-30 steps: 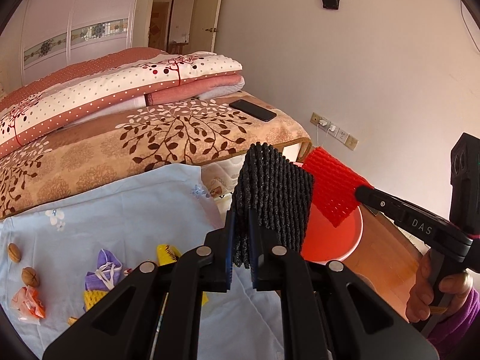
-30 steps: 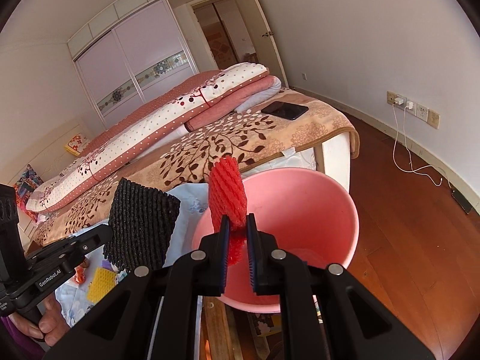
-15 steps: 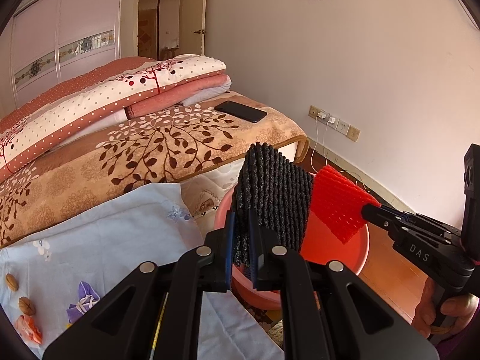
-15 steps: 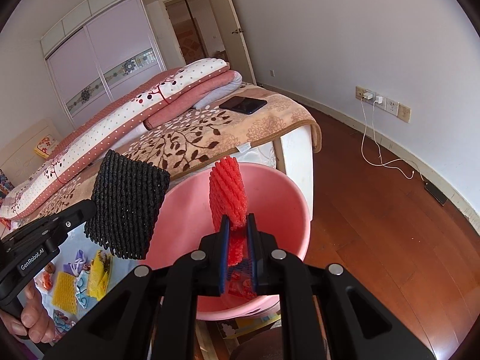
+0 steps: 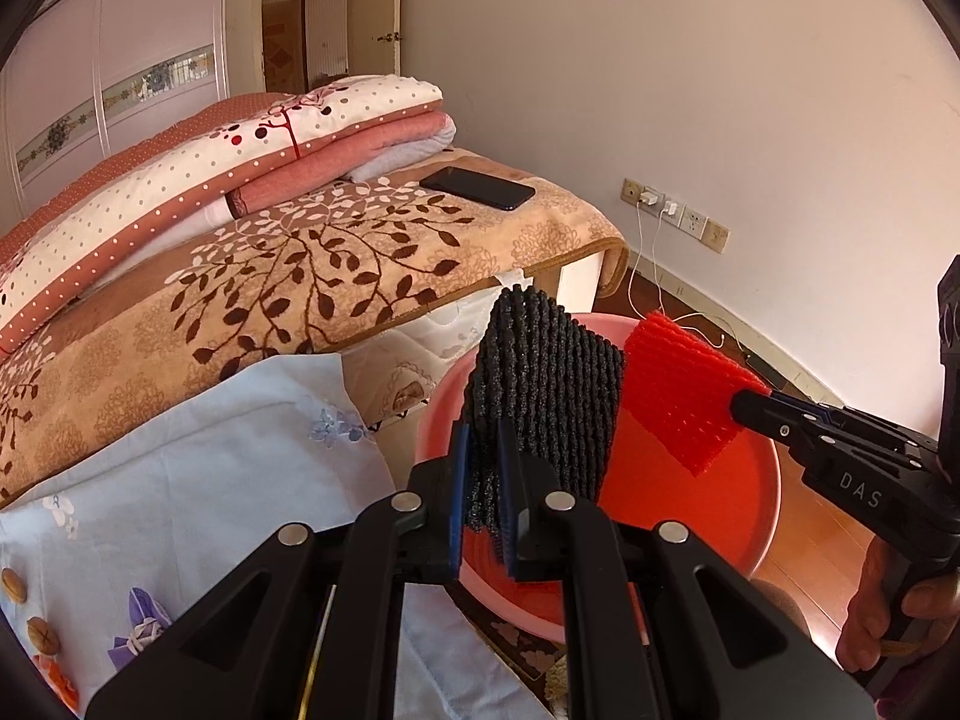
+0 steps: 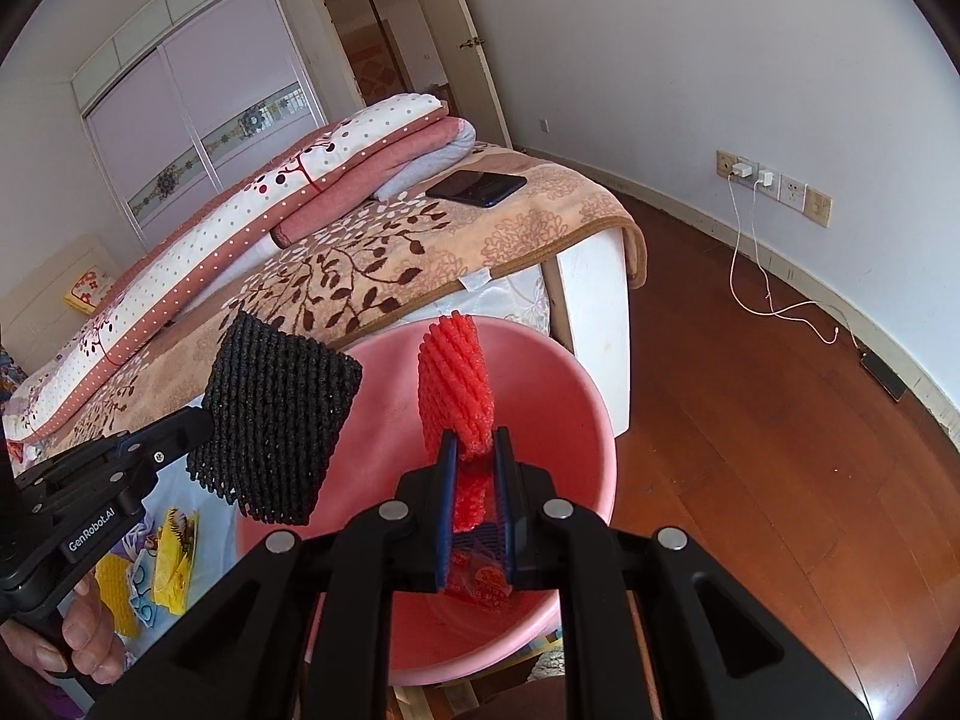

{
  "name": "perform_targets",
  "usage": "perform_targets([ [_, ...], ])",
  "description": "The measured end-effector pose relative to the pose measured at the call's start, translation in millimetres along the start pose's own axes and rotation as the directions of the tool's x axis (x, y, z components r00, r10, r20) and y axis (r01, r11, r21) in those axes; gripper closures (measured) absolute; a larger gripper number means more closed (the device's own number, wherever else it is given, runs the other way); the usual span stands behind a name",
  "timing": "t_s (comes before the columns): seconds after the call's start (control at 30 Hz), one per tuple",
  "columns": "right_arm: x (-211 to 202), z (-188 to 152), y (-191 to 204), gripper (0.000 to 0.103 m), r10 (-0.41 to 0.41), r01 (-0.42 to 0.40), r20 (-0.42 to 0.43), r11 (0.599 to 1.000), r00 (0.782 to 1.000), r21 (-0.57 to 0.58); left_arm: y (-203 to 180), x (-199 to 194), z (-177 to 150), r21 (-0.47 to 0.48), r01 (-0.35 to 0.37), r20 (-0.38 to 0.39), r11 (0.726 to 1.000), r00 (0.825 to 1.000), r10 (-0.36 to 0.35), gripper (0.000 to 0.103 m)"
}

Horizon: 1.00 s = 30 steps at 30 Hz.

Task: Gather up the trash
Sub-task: 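Open both tools inside the pink bucket to release the nets, then move both open tools back over the remaining trash on the cloth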

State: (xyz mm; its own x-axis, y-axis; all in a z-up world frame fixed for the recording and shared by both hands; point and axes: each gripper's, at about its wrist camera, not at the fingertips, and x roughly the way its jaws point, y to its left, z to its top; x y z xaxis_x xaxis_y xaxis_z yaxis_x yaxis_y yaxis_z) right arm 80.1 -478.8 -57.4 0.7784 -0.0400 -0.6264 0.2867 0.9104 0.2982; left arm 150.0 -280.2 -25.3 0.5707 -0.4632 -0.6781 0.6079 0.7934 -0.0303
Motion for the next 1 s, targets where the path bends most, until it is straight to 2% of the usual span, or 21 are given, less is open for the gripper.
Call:
perform_targets([
  [0.03, 1.9, 0.8, -1.3, 0.081, 0.001, -0.001, 0.0, 1.0, 1.0, -0.002, 2.0, 2.8, 0.6, -0.012, 0.016, -0.009, 1.0, 1.0, -0.017, 0.084],
  [0.13, 5.0, 4.6, -4.8, 0.072, 0.001, -0.001, 0.006, 1.0, 1.0, -0.003, 8.1, 7.6, 2.5, -0.052, 0.05, -0.014, 0.997, 0.999, -0.051, 0.072],
  [0.33, 3.0, 13.2, -16.2, 0.069, 0.02, -0.02, 0.03, 1.0, 0.999, 0.012, 14.8, 11.8, 7.8, -0.117, 0.069, -0.007, 0.991, 0.997, -0.07, 0.072],
  [0.57, -3.8, 19.4, -24.2, 0.065, 0.038, -0.038, 0.066, 0.999, 0.997, -0.003, 14.0, 11.3, 10.2, -0.13, 0.077, 0.01, 0.988, 0.997, -0.077, 0.072],
  [0.8, -4.2, 17.3, -18.4, 0.063, 0.057, -0.055, 0.066, 0.998, 0.996, -0.032, 17.6, 3.5, 3.3, -0.125, 0.054, 0.015, 0.991, 0.999, -0.052, 0.072],
  [1.0, -23.6, 15.2, -4.5, 0.062, 0.063, -0.057, 0.094, 0.997, 0.994, -0.061, 30.6, -19.3, 0.1, -0.165, 0.047, 0.071, 0.985, 0.997, -0.036, 0.072],
])
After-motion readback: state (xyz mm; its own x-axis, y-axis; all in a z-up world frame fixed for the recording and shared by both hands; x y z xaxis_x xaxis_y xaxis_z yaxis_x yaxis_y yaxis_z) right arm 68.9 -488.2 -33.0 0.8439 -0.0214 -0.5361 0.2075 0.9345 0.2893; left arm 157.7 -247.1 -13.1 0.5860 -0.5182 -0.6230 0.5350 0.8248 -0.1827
